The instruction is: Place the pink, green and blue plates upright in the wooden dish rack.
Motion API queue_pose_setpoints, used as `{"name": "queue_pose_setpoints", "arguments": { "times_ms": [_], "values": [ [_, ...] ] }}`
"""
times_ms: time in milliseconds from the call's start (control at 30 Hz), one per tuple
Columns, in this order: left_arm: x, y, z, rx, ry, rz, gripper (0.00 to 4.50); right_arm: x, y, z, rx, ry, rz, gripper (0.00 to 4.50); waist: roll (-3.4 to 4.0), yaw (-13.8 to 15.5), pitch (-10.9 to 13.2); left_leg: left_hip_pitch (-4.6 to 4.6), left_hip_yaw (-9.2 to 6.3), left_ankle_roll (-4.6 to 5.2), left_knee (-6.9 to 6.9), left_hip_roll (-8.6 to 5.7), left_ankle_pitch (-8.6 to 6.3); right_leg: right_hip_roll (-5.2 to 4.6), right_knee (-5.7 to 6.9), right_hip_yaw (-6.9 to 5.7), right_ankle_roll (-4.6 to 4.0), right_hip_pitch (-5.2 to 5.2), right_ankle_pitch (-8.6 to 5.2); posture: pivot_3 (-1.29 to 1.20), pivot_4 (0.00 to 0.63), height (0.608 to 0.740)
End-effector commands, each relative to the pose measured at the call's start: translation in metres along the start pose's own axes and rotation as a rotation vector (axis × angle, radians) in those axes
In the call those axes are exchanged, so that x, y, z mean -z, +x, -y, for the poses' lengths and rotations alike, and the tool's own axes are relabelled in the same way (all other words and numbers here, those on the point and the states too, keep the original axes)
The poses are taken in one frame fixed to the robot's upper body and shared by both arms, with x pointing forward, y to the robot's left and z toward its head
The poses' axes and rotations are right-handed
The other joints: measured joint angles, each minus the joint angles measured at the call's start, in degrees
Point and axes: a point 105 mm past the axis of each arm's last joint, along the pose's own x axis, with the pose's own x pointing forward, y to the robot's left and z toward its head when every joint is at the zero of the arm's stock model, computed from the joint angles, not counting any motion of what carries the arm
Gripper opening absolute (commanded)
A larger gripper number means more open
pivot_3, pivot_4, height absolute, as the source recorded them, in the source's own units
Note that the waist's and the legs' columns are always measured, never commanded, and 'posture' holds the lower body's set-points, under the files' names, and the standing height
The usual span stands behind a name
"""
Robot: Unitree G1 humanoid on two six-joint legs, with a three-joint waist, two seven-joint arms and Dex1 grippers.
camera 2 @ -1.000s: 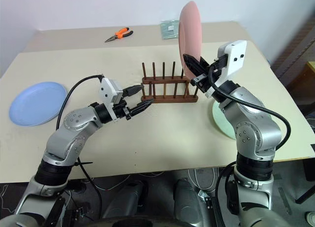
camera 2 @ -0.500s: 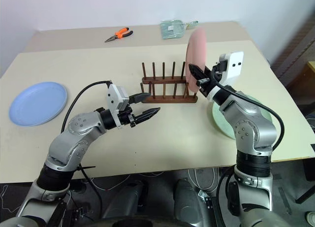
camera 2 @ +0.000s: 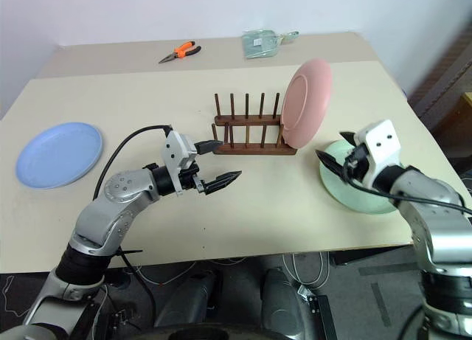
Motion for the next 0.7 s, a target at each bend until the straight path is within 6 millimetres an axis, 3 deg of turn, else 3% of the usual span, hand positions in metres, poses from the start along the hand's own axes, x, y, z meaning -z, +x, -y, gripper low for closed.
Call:
{"name": "queue_pose_setpoints", "arguments": {
  "times_ms": [33, 200, 233, 333, 467, 700],
  "values": [
    [-0.007, 0.004, 0.002, 0.025, 0.031, 0.025, 4.45, 0.001, 0.001, -0.01, -0.001, -0.067, -0.019, 3.56, 0.0, 0.0, 0.0, 0.0, 0.01, 0.0, 0.0, 0.0, 0.0, 0.0, 0.0, 0.0, 0.0, 0.0, 0.0, 0.0, 0.15, 0.74],
    [-0.007, 0.008, 0.004, 0.048, 0.035, 0.03, 4.45, 0.024, 0.01, -0.009, 0.077, -0.076, -0.128, 3.56, 0.0, 0.3, 0.0, -0.03, 0.01, 0.0, 0.03, -0.01, 0.0, -0.01, -0.01, 0.01, -0.01, -0.01, 0.0, 0.0, 0.15, 0.74],
    [-0.007, 0.008, 0.005, 0.052, 0.034, 0.03, 4.48, 0.032, 0.011, -0.004, 0.111, -0.07, -0.169, 3.33, 0.0, 0.3, 0.0, -0.04, 0.01, 0.0, 0.03, -0.02, 0.0, -0.02, -0.02, 0.01, 0.0, -0.01, -0.01, 0.0, 0.15, 0.74],
    [-0.007, 0.008, 0.007, 0.057, 0.034, 0.03, 4.5, 0.04, 0.012, -0.004, 0.12, -0.022, -0.2, 2.25, 0.0, 0.4, 0.0, -0.04, 0.0, 0.0, 0.03, -0.02, 0.0, -0.02, -0.04, 0.01, -0.01, -0.01, 0.0, 0.0, 0.15, 0.74],
    [-0.005, 0.007, 0.007, 0.057, 0.03, 0.026, 4.5, 0.034, 0.012, -0.007, 0.11, 0.018, -0.171, 0.13, 0.0, 0.3, 0.0, -0.04, -0.01, 0.0, 0.03, -0.03, 0.0, -0.02, -0.04, 0.01, 0.0, -0.01, 0.0, 0.0, 0.15, 0.74],
    [-0.003, 0.008, 0.007, 0.054, 0.029, 0.022, 4.5, 0.02, 0.008, 0.018, 0.239, 0.085, -0.119, 0.05, 0.0, 0.3, 0.0, -0.03, -0.02, 0.0, 0.03, -0.02, 0.0, 0.0, -0.02, 0.01, 0.0, 0.0, 0.0, 0.0, 0.15, 0.74]
  ]
}}
